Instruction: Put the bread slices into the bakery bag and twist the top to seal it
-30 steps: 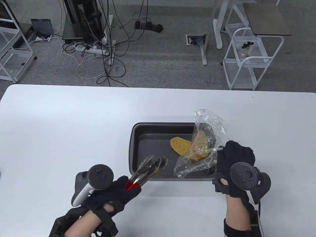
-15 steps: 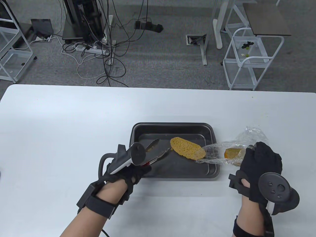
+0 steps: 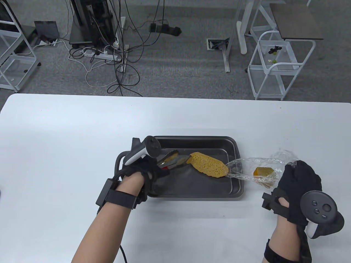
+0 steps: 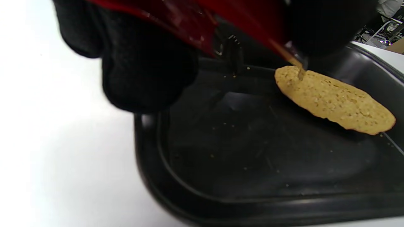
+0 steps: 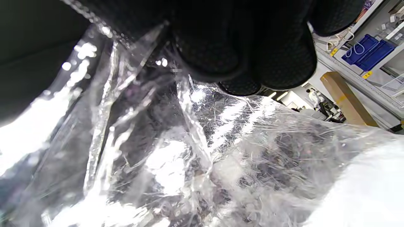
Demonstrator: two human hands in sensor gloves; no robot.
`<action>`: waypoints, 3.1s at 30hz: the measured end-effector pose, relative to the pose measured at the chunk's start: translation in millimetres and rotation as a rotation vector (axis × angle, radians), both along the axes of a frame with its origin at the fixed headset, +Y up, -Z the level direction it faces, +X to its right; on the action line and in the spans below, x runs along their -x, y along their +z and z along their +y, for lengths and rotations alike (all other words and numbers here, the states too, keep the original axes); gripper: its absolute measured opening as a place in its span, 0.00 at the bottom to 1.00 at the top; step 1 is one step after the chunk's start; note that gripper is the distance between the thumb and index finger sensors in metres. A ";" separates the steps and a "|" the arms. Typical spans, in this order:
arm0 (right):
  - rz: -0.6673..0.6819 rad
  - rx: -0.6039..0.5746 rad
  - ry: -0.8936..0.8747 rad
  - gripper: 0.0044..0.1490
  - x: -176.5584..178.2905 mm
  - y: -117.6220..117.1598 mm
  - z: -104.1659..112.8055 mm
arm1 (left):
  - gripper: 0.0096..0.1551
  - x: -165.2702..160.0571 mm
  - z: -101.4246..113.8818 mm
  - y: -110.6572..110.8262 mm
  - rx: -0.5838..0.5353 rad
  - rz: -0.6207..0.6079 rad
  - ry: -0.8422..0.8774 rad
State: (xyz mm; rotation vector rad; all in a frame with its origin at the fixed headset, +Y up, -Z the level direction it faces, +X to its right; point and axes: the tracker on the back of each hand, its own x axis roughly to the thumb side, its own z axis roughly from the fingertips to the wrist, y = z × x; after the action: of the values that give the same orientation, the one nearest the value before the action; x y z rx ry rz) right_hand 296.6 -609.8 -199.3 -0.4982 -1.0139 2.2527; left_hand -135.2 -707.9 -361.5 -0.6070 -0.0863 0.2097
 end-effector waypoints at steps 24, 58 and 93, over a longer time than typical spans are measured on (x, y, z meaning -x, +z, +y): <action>0.003 0.036 -0.021 0.26 -3.9 -4.1 -4.5 | 0.55 -64.1 -23.6 -1.9 0.182 -0.203 0.152; 0.023 0.010 0.129 0.26 20.9 -20.7 -27.7 | 0.45 21.8 35.7 108.3 -0.437 -0.157 -0.156; 0.160 0.002 0.417 0.26 88.7 -32.2 -38.4 | 0.44 -78.4 68.9 184.7 -0.884 -0.374 -0.311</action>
State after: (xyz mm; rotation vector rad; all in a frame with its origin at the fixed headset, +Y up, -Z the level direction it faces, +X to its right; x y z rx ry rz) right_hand 207.9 -648.2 -231.5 -0.1067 -1.1118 2.6068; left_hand -56.8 -639.0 -176.8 0.2338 -0.4176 -0.2479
